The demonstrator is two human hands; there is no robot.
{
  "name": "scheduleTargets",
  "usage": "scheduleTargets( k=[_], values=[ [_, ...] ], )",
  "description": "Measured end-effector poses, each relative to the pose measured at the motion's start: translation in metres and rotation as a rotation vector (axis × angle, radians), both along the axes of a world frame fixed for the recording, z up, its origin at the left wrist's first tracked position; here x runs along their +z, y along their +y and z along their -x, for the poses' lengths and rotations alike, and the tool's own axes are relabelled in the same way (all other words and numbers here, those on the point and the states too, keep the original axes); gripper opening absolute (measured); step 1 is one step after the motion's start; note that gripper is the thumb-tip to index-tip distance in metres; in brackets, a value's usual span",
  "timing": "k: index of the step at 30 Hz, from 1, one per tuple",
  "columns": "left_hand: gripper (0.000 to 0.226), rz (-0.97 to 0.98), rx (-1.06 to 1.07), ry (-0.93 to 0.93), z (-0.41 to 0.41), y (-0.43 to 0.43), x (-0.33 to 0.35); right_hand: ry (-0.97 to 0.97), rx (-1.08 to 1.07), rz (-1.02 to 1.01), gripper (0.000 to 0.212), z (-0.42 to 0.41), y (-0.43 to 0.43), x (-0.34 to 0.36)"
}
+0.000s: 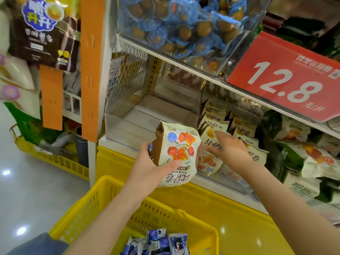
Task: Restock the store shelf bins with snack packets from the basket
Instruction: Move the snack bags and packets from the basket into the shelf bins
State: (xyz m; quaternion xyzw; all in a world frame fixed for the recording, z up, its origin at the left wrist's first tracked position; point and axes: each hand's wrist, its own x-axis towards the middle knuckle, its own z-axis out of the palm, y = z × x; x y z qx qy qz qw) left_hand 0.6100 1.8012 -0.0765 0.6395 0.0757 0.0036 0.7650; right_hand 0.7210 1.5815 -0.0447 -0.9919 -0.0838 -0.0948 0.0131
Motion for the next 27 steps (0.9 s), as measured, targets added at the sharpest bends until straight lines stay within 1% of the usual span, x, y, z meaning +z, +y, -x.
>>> scheduleTargets(
  k=[2, 4, 5, 7, 9, 11, 12, 14, 15, 16, 17, 19, 20, 21, 22, 23, 24, 25, 27],
  values=[
    [0.048, 0.001, -0.004, -0.004, 0.001, -0.001, -0.001, 0.045, -0.012, -0.067, 0.055, 0.0, -0.003, -0.007],
    [0.047, -0.008, -0.011, -0.017, 0.002, -0.002, -0.001, 0.1, -0.036, -0.148, 0.062, -0.002, -0.004, -0.009],
    [0.047, -0.009, -0.017, -0.024, 0.002, -0.003, -0.001, 0.119, -0.037, -0.153, 0.066, -0.003, -0.004, -0.009],
    [0.046, 0.01, -0.039, -0.035, 0.003, -0.003, 0.0, 0.152, -0.017, -0.081, 0.066, -0.004, -0.002, -0.005],
    [0.047, 0.048, -0.077, -0.036, 0.002, -0.003, -0.001, 0.222, 0.01, -0.017, 0.059, -0.002, 0.0, 0.003],
    [0.05, 0.085, -0.128, -0.019, 0.002, -0.006, -0.004, 0.271, 0.045, -0.034, 0.061, 0.006, 0.004, 0.02],
    [0.052, 0.088, -0.155, -0.003, 0.003, -0.008, -0.006, 0.238, 0.075, -0.061, 0.062, 0.012, 0.006, 0.029],
    [0.053, 0.053, -0.218, 0.027, 0.005, -0.015, -0.011, 0.067, 0.155, -0.169, 0.056, 0.028, 0.011, 0.045],
    [0.051, 0.028, -0.255, 0.038, 0.006, -0.018, -0.013, 0.005, 0.204, -0.241, 0.056, 0.038, 0.014, 0.051],
    [0.049, 0.006, -0.292, 0.045, 0.007, -0.021, -0.014, -0.002, 0.256, -0.288, 0.061, 0.049, 0.017, 0.055],
    [0.047, -0.015, -0.332, 0.048, 0.008, -0.024, -0.014, 0.046, 0.295, -0.3, 0.07, 0.061, 0.018, 0.058],
    [0.046, -0.05, -0.433, 0.037, 0.009, -0.028, -0.012, 0.227, 0.304, -0.25, 0.08, 0.083, 0.017, 0.056],
    [0.047, -0.068, -0.486, 0.027, 0.01, -0.03, -0.011, 0.337, 0.284, -0.233, 0.077, 0.091, 0.015, 0.054],
    [0.049, -0.082, -0.531, 0.019, 0.012, -0.031, -0.01, 0.453, 0.252, -0.255, 0.068, 0.097, 0.012, 0.052],
    [0.05, -0.089, -0.56, 0.013, 0.014, -0.033, -0.009, 0.54, 0.224, -0.303, 0.053, 0.1, 0.008, 0.049],
    [0.049, -0.083, -0.569, 0.01, 0.016, -0.034, -0.01, 0.581, 0.21, -0.357, 0.044, 0.102, 0.003, 0.047],
    [0.048, -0.059, -0.559, 0.007, 0.019, -0.036, -0.01, 0.588, 0.195, -0.414, 0.04, 0.103, -0.002, 0.045],
    [0.048, -0.016, -0.533, 0.004, 0.021, -0.037, -0.011, 0.579, 0.164, -0.485, 0.04, 0.106, -0.007, 0.042],
    [0.058, 0.109, -0.453, 0.009, 0.024, -0.039, -0.014, 0.525, 0.074, -0.704, 0.041, 0.111, -0.016, 0.033]
  ],
)
